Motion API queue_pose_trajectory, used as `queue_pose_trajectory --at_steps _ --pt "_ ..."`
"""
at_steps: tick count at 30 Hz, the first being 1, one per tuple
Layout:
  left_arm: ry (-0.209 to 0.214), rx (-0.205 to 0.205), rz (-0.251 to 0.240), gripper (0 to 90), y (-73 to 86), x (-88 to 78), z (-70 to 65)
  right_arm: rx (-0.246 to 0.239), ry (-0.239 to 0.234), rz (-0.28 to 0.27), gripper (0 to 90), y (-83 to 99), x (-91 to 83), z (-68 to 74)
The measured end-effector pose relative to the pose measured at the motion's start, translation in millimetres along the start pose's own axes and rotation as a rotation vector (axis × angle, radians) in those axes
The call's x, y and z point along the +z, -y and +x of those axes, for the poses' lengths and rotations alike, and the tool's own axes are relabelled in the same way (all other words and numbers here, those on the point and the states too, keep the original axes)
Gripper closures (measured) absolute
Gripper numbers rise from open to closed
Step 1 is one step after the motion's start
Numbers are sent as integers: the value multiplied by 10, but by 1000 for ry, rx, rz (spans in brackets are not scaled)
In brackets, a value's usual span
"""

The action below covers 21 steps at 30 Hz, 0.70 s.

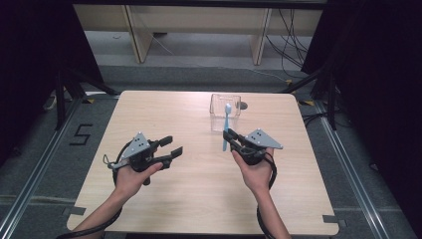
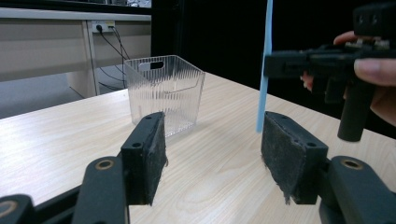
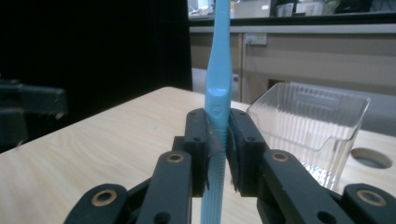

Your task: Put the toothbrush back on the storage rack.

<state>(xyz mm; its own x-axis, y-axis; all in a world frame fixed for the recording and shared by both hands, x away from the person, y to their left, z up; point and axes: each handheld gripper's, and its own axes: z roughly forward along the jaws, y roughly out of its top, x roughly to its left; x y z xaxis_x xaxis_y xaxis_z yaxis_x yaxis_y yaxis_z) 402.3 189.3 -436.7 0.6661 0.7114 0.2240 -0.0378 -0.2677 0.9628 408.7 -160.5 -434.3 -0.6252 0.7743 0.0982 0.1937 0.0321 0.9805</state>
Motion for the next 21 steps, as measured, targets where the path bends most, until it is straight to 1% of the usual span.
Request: queue_pose_trajectory --at_steps 1,2,3,4,5,6,7,9,10,11,12,13,16,17,18,19,20,21 --pt "3 -3 0 396 13 -7 2 -8 -3 -3 792 -18 11 -19" --pt "37 -17 -8 395 23 -4 -13 0 6 -8 791 -40 16 -33" --pt "120 -43 -9 394 38 1 -33 11 12 -14 791 -55 19 -36" --pt "112 -38 -7 392 44 -12 -27 2 18 -12 791 -90 27 -63" --pt "78 -26 -4 390 52 -39 -11 5 23 -17 791 -108 33 -72" --pt "72 -26 -4 388 61 -56 -7 -4 34 -30 791 -137 45 -98" --pt "66 -24 -4 386 67 -70 -4 -10 20 -37 792 -162 61 -123" --pt "62 -22 4 383 92 -103 13 -1 33 -33 791 -200 65 -147" --pt "58 -23 5 381 103 -111 16 -10 39 -39 791 -224 73 -177" --pt "56 -21 9 381 123 -123 26 3 44 -40 791 -236 75 -182" --pt "55 -20 11 380 135 -131 32 -28 59 -51 792 -261 81 -222" --pt "53 -17 15 379 156 -146 42 3 48 -57 791 -268 92 -214" --pt "48 -15 15 376 215 -171 59 6 73 -54 791 -325 111 -250" --pt "43 -11 28 375 239 -197 67 -23 81 -71 791 -338 126 -278" --pt "40 -8 32 375 264 -212 74 7 75 -73 791 -353 145 -271" --pt "40 -6 35 374 283 -222 79 -1 70 -79 792 -366 162 -286" --pt "37 -5 41 374 310 -237 83 7 81 -70 791 -375 164 -281" --pt "36 -2 45 373 349 -253 89 -2 79 -78 791 -386 181 -294"
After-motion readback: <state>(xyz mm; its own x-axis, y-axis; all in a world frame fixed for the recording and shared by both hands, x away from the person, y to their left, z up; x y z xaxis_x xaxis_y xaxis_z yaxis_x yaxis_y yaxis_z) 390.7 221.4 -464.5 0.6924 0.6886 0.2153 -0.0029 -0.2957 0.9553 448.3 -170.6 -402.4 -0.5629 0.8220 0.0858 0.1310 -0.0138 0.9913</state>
